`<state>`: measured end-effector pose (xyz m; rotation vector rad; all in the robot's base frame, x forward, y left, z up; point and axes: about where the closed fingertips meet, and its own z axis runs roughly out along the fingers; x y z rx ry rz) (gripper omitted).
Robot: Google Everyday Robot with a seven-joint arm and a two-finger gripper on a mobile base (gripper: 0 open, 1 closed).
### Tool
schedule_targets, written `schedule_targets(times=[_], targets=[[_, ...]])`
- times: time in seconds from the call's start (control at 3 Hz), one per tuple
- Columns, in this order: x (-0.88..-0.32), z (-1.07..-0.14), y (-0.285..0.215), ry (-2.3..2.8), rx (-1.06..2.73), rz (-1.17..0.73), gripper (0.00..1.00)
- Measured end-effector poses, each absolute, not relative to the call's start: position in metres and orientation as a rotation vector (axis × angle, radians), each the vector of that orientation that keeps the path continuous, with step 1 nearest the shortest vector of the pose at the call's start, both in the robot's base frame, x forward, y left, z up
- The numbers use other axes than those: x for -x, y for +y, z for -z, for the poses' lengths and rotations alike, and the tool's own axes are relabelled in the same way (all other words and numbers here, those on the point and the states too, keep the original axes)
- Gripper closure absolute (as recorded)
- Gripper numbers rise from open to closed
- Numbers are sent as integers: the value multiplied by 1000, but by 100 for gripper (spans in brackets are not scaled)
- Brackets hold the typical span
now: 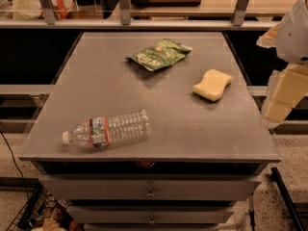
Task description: Place water bottle upright
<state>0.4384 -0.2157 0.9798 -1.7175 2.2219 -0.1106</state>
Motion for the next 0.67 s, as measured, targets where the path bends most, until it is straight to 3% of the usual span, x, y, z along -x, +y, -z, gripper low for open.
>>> schedule_targets(times=[0.67], targets=[[-435,-977,-192,2164,1788,93,0]])
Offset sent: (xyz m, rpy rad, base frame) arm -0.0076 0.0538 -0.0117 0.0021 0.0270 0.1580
